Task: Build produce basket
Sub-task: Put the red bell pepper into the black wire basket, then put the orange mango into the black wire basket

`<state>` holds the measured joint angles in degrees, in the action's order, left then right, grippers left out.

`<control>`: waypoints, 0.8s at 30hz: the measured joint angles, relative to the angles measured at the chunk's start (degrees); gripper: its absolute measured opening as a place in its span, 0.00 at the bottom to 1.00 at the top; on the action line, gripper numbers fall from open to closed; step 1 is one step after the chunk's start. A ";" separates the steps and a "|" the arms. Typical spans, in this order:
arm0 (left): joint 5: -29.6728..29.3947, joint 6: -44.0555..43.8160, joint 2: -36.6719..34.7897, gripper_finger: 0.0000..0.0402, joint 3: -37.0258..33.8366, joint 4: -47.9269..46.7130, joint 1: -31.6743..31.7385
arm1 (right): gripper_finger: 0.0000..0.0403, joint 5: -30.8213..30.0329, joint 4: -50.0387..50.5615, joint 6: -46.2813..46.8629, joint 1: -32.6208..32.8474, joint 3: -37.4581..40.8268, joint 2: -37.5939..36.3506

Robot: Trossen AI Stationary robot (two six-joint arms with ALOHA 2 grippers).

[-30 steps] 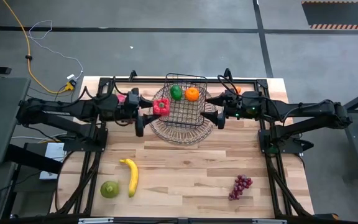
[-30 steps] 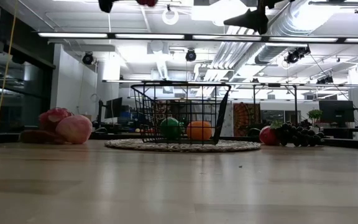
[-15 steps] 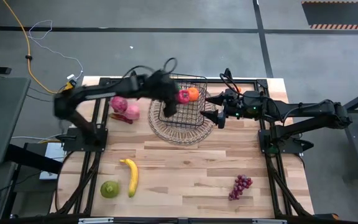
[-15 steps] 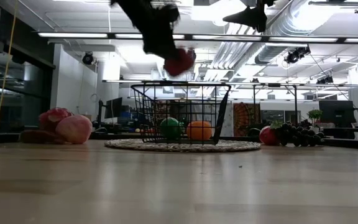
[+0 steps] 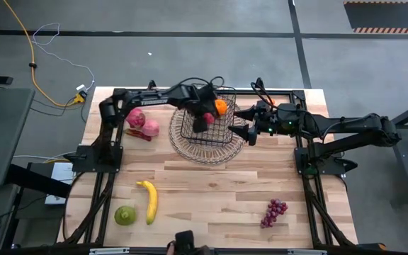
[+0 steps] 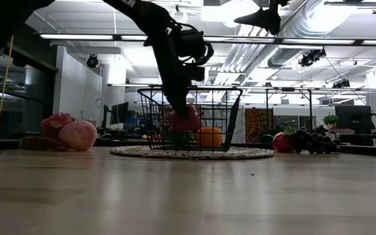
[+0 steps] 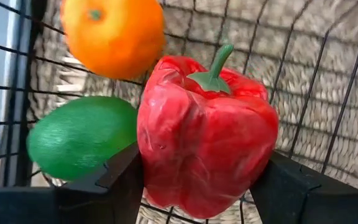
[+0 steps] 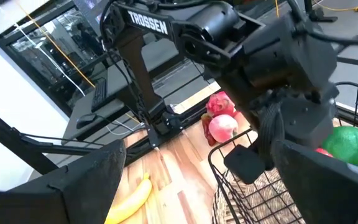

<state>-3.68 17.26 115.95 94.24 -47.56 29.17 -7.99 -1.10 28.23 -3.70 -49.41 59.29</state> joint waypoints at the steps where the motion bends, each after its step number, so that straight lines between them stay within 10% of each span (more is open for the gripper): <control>1: -0.04 0.47 0.25 0.57 0.00 -0.06 -0.08 | 0.98 0.00 0.00 0.01 0.00 0.00 0.00; 24: -7.09 2.29 0.07 0.91 0.00 -2.72 -0.46 | 0.98 -0.92 0.02 -0.18 0.02 0.00 0.00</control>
<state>-10.77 19.55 116.02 94.24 -50.28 28.71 -8.91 -1.08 28.05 -3.68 -49.41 59.29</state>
